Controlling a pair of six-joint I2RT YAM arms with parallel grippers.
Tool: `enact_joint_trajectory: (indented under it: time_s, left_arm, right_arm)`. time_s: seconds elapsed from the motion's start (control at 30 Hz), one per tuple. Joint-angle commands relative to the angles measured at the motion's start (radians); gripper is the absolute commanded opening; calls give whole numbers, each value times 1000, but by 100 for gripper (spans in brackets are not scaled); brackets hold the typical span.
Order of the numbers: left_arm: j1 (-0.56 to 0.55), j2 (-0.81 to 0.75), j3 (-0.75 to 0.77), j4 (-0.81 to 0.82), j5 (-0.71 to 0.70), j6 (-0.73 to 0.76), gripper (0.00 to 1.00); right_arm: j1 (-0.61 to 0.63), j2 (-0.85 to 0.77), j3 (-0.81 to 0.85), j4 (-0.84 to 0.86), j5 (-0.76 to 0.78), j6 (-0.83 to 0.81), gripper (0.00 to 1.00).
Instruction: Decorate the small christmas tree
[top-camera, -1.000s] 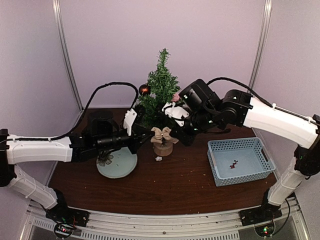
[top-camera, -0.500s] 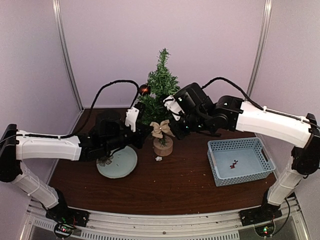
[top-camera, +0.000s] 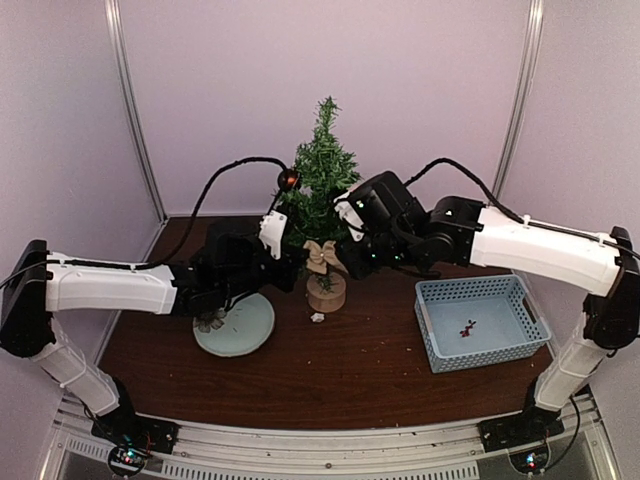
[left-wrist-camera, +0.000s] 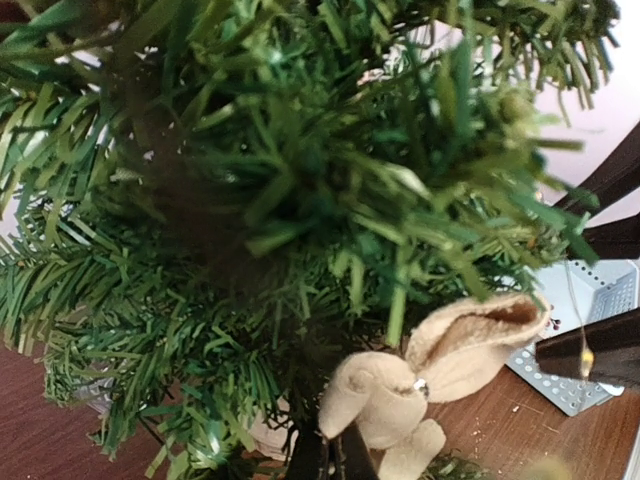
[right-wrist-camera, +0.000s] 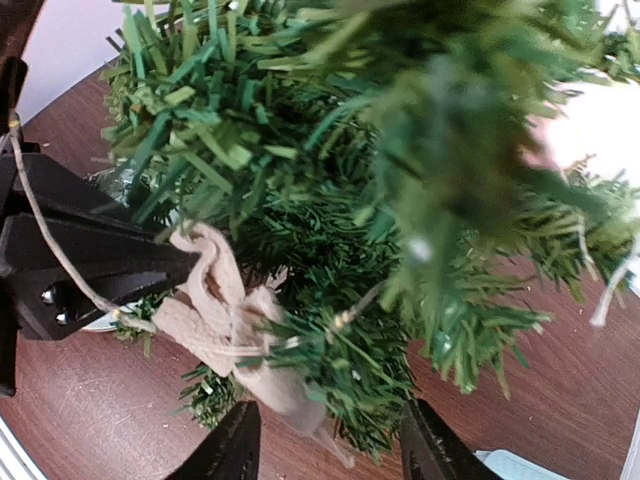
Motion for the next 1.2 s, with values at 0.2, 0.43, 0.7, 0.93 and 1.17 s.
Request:
enact_joint_trajectory:
  time_s: [0.2,0.43,0.7,0.93,1.17]
  left_arm:
    - [-5,-41,5,-12,-44,9,0]
    - [-5,-60,13,-63,-49,18,0]
    - [-3,7,71,-116,-65,4,0]
    - [-4,24,74,-93,-65,13,0]
    - [-4,-45,20,-32,-94,21,22]
  right_arm:
    - [-13,-216,-161,82,-48,78,59]
    - [-25,-260,-231,169,-129,111,38]
    - [-41,-268,-342,397,-187,183,13]
    - [-50,-255,-348,410,-197,200,11]
    - [-56,-264,-357,403,-202,199,13]
